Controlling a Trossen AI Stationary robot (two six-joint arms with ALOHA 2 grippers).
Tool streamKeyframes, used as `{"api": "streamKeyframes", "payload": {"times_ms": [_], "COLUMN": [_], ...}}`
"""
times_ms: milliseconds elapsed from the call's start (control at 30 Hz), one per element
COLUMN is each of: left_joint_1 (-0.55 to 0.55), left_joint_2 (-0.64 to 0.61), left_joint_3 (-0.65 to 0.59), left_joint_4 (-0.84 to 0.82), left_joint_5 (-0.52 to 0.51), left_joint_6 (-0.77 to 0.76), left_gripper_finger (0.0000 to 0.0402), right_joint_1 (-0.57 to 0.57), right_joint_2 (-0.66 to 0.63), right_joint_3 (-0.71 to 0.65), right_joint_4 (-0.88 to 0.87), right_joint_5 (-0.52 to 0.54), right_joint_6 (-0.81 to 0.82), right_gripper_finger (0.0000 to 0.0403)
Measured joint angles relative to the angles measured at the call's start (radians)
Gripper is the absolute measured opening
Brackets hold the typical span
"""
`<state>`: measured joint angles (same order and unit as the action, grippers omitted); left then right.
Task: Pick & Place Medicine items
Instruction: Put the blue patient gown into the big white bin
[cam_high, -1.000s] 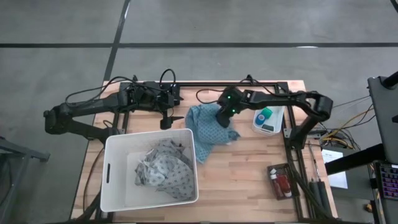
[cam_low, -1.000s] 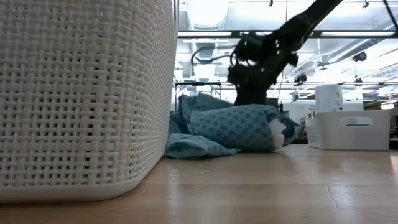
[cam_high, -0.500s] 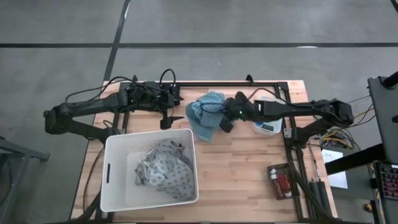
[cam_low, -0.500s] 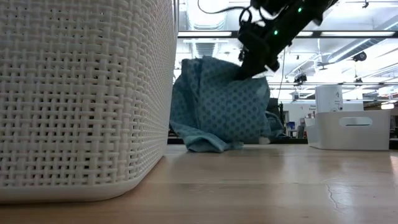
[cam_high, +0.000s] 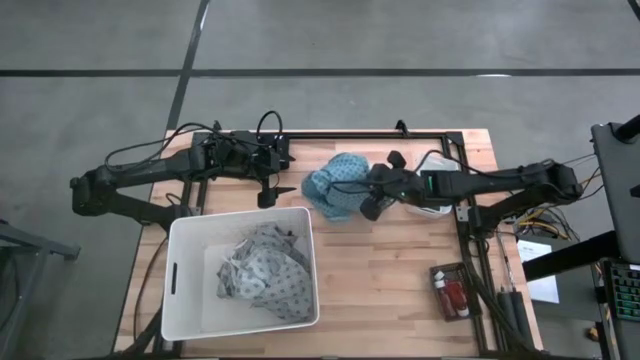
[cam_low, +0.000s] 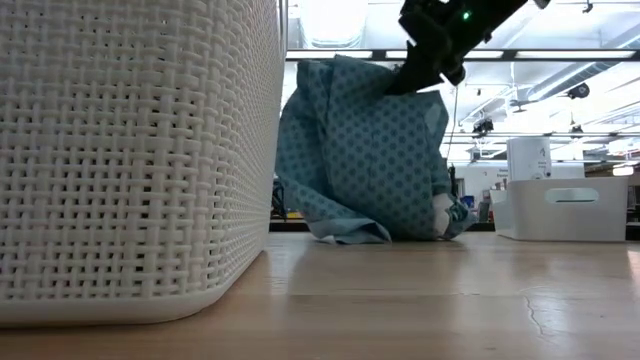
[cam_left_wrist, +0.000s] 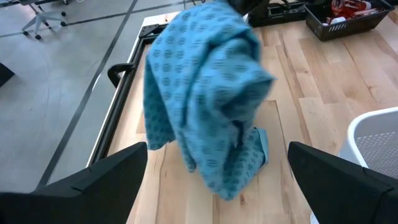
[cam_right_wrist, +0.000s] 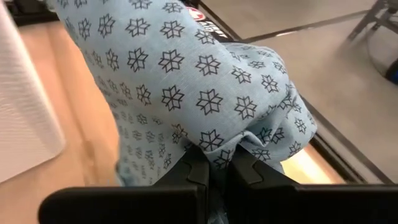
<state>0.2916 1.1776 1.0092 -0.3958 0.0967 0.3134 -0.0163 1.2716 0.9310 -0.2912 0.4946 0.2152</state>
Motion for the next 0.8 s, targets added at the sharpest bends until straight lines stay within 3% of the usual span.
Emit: {"api": "streamKeyframes", "payload": {"times_ms": [167,800], "left_joint_1": [0.0,0.0], "left_joint_2": [0.0,0.0], "left_joint_3": [0.0,0.0], "left_joint_4": [0.0,0.0], "left_joint_5": [0.0,0.0], "left_joint_6": [0.0,0.0], "left_gripper_finger": [0.0393,0.0393], "right_joint_1": [0.069,0.501], "right_joint_2": [-0.01,-0.014], "right_joint_3": [0.0,0.058], "right_joint_4": [-0.007,-0.01], "right_joint_5": [0.048,0.639], "right_joint_6": [0.034,0.117], "right_gripper_finger": [0.0013,0.0013]}}
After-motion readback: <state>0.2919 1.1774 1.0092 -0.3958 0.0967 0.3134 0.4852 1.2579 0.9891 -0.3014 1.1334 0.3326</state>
